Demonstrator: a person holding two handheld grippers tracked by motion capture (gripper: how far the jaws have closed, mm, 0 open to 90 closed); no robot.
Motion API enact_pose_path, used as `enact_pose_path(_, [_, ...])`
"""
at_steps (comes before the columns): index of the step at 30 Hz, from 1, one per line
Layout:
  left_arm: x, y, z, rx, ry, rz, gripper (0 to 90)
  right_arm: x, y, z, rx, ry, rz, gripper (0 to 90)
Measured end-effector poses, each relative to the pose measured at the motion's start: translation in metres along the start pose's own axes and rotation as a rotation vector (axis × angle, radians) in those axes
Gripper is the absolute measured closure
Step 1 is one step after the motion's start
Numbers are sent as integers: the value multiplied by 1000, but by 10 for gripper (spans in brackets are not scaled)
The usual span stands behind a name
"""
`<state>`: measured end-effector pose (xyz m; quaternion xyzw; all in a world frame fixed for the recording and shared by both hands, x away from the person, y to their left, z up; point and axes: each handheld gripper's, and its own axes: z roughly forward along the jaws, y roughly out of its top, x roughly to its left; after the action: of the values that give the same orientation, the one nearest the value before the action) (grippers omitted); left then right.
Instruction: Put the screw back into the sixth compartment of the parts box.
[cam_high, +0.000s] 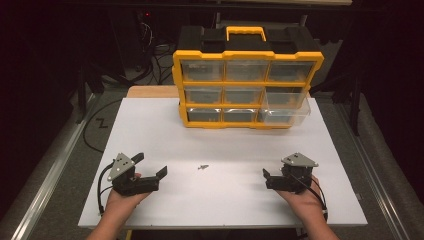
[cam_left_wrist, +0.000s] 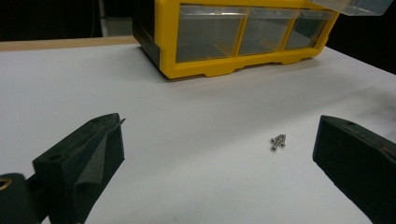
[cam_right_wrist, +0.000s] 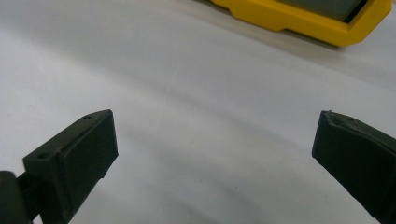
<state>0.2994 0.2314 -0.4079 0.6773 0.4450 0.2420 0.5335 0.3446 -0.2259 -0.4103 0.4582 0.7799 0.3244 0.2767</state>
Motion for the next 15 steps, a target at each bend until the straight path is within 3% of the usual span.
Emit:
enact_pose_path(4, [1,1,0,5,-3,-1,25,2,-1,3,40,3,-12,17])
enact_pose_path(10, [1,1,2,10,-8,10,24,1,-4,8,106,11,8,18])
enact_pose_path(15, [3,3,1,4,-6,8,24,-1,-1,7,126,24,21,21])
